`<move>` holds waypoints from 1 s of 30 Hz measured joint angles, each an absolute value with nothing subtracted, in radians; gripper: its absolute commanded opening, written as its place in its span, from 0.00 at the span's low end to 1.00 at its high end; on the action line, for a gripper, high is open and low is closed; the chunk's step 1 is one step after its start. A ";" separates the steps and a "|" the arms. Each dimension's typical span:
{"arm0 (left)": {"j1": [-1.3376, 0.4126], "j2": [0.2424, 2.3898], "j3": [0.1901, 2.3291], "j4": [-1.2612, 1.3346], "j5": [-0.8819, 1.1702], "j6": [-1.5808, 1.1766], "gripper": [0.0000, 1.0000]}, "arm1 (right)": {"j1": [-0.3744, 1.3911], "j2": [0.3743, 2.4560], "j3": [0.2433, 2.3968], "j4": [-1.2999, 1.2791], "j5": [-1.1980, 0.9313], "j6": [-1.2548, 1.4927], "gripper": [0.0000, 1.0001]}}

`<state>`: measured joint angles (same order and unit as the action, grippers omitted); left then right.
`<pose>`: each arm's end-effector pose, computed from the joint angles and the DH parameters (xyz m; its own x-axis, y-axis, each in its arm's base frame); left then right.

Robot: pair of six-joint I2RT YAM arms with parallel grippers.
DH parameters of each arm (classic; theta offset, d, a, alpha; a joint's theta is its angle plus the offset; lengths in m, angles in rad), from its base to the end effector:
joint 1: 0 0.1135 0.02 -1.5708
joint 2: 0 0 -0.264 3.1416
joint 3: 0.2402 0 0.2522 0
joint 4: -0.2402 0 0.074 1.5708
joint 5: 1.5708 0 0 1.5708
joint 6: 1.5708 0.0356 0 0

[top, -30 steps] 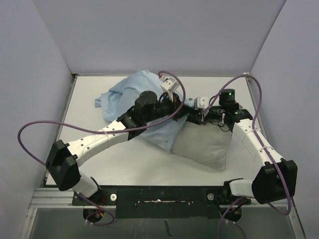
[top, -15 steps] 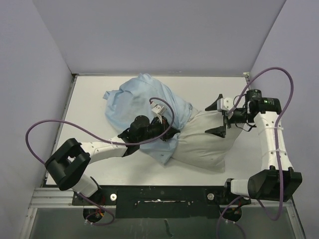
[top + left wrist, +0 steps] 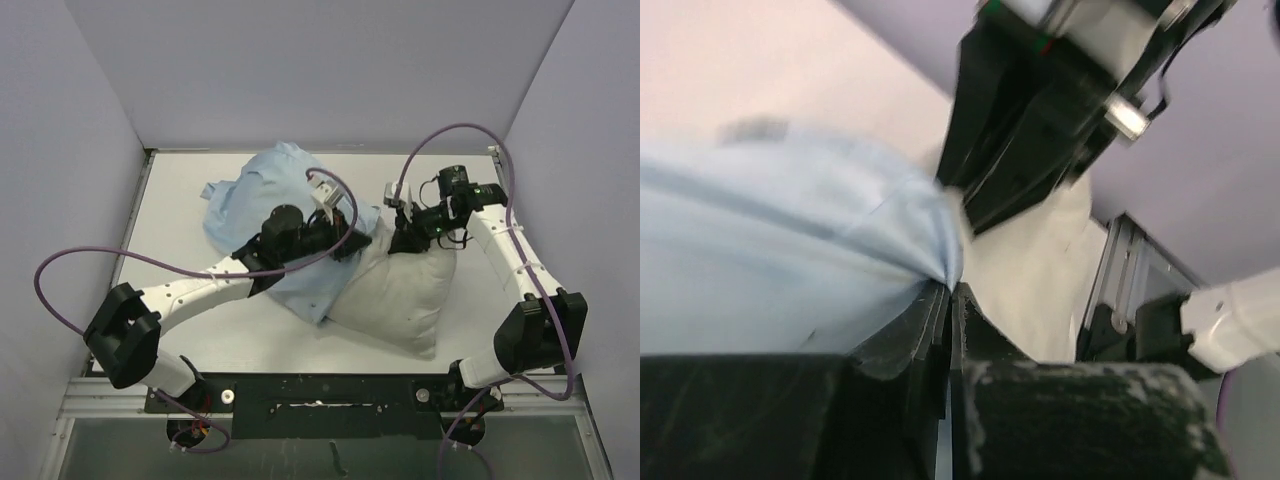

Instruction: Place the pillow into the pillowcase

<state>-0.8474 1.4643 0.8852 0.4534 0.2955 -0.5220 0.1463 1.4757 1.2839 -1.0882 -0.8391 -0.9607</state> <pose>0.2153 -0.2595 0.2786 -0.5248 -0.1263 -0.8418 0.7460 0.4080 -0.5263 0.2681 0.0663 0.2948 -0.2902 -0.5963 -0.7485 -0.9535 0.2465 0.1734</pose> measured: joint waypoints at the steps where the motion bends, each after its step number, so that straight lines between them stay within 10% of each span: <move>1: -0.847 1.470 0.949 0.418 0.300 -0.507 0.00 | 0.161 1.476 1.329 -1.091 -0.844 -0.921 0.00; 8: -0.818 1.564 1.440 0.276 0.326 -0.424 0.00 | 0.147 1.395 1.571 -0.765 -0.956 -0.534 0.00; 14: -0.819 1.566 1.287 0.326 0.353 -0.437 0.15 | 0.108 1.215 1.090 -0.325 -1.016 -0.352 0.05; 19: -0.825 1.628 1.150 0.300 0.348 -0.466 0.53 | 0.028 1.343 0.836 -0.227 -1.027 -0.318 0.37; 26: -0.834 1.596 1.174 0.077 0.237 -0.397 0.75 | -0.069 1.397 0.949 -0.330 -1.042 -0.384 0.92; 30: -0.837 1.359 1.066 -0.028 0.155 -0.346 0.88 | -0.179 1.343 0.966 -0.365 -1.058 -0.430 0.98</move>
